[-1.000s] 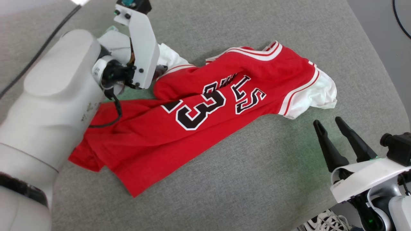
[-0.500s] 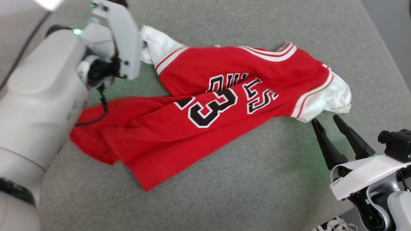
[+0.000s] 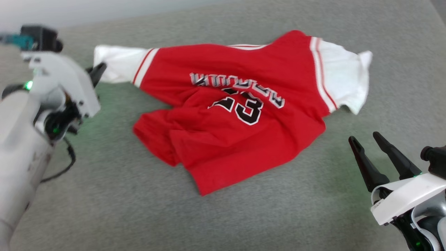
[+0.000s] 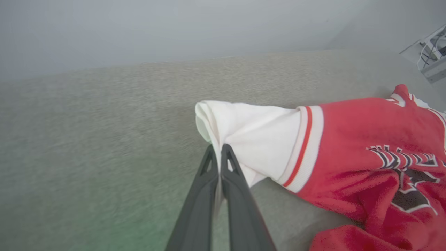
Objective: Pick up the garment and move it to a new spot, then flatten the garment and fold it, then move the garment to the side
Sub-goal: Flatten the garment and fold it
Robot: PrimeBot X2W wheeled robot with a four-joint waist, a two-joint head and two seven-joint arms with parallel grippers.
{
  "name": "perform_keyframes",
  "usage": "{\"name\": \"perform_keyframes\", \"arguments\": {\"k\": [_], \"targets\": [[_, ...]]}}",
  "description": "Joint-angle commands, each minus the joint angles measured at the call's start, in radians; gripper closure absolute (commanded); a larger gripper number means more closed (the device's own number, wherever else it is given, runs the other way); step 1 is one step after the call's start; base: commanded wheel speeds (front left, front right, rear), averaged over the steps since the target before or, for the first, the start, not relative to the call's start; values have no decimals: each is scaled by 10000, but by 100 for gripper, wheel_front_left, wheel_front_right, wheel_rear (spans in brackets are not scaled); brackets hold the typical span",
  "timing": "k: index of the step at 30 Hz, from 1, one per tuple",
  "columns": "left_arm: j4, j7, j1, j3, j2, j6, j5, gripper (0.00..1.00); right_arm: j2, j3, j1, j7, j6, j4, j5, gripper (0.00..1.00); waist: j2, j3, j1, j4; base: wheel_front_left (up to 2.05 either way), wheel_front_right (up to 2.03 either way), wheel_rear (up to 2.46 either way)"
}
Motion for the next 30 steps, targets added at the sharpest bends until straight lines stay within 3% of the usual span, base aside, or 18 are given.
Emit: {"name": "perform_keyframes", "arguments": {"k": [1,10,17,18,19,21,22,30], "targets": [[4,-211,441,72,157,23,-150,100,-36,-133,184,154,1,-140,-120,0,-1,-527,0,808,0,0,0],[329,-740,1316,151,556,348,-199,100,37,-387,377,734,1,-669,-254,0,-1,-569,0,1103,0,0,0],[487,-722,1721,43,466,483,-232,100,40,-460,497,978,1,-887,-251,0,-1,-566,0,952,0,0,0],[501,-691,1786,-18,454,453,-198,92,37,-454,534,1003,1,-895,-247,0,-1,-579,0,932,0,0,0],[505,-666,1847,-55,443,426,-179,69,39,-458,578,1017,1,-897,-245,0,-1,-591,0,918,0,0,0],[533,-738,1950,-71,449,370,-197,7,47,-478,636,1059,1,-899,-236,0,-1,-622,0,902,0,0,0],[535,-794,2018,-74,445,365,-210,0,45,-491,656,1081,1,-899,-237,0,-1,-652,0,904,0,0,0],[142,-1854,2476,-15,507,308,-23,0,-41,-662,916,1332,1,-976,-322,0,-1,-963,0,1163,0,0,0]]}}
